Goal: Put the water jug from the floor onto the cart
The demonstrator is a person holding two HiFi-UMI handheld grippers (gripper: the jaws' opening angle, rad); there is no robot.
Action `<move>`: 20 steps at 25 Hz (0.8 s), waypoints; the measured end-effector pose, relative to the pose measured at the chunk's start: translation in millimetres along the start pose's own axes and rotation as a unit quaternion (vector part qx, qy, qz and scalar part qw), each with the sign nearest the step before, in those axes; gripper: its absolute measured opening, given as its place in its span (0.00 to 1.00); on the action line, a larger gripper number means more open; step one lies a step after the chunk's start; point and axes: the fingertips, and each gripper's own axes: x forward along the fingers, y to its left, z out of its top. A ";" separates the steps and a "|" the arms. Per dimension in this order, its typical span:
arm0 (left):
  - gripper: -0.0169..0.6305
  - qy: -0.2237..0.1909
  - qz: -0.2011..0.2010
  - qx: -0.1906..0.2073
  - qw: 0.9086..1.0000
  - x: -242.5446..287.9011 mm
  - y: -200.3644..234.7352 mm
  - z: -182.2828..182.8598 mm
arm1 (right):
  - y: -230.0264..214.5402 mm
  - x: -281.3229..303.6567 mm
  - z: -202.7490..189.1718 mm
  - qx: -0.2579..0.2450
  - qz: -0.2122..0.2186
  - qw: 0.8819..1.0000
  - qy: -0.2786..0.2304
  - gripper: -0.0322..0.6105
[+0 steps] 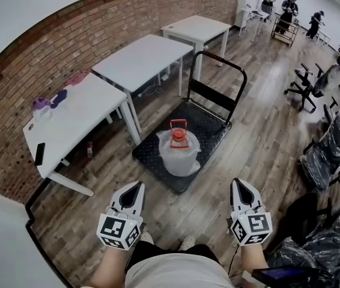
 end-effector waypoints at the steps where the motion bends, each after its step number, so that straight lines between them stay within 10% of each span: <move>1: 0.02 -0.003 -0.004 0.000 1.000 -1.7 1.1 1.0 | 3.1 -0.7 2.4 -0.002 -0.002 1.000 -0.001 0.05; 20: 0.02 -0.027 -0.016 -0.009 0.999 -42.6 86.9 14.1 | 89.3 24.0 19.5 -0.016 -0.023 0.999 0.022 0.05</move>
